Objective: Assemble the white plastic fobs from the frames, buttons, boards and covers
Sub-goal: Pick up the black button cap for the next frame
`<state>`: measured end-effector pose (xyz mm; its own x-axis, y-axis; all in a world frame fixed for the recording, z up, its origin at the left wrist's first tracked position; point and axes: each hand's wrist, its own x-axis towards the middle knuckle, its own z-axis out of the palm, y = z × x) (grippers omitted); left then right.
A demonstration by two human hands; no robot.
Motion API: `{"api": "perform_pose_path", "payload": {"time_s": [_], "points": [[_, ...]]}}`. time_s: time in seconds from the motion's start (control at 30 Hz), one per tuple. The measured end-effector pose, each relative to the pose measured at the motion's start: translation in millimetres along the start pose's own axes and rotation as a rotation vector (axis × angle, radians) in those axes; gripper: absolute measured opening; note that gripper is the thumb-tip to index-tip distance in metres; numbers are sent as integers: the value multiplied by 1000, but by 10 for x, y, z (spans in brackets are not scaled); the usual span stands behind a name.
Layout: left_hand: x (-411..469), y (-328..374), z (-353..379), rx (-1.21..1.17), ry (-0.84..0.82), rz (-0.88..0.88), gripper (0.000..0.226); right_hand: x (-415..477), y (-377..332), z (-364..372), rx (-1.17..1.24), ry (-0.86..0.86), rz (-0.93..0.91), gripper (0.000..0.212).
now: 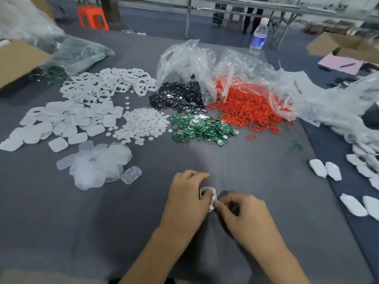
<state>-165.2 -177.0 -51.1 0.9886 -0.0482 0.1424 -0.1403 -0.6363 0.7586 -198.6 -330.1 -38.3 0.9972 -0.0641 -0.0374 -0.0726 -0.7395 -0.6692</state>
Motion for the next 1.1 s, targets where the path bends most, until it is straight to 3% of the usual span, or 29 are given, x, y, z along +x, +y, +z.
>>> {"api": "perform_pose_path", "payload": {"time_s": [0.17,0.3,0.43,0.57,0.7,0.83,0.97,1.1], "points": [[-40,72,3,-29,-50,-114,20,-19,14,91,117,59,47,17],[-61,131,-56,-211,-95,-178,18,-86,-53,183,314,134,4,23],[-97,52,-33,-3,-57,-117,23,-107,-89,292,215,78,-146,30],[-82,26,-56,317,-95,-97,29,33,-4,177,245,85,-125,28],[174,188,40,152,4,29,22,359,186,-63,195,73,-67,26],[714,519,426,86,-83,129,21,916,454,-214,76,292,21,11],[1218,750,816,188,-147,203,31,1456,637,-354,-15,419,11,18],[1547,803,1022,262,-165,187,32,1838,710,-433,-114,413,-25,26]]}}
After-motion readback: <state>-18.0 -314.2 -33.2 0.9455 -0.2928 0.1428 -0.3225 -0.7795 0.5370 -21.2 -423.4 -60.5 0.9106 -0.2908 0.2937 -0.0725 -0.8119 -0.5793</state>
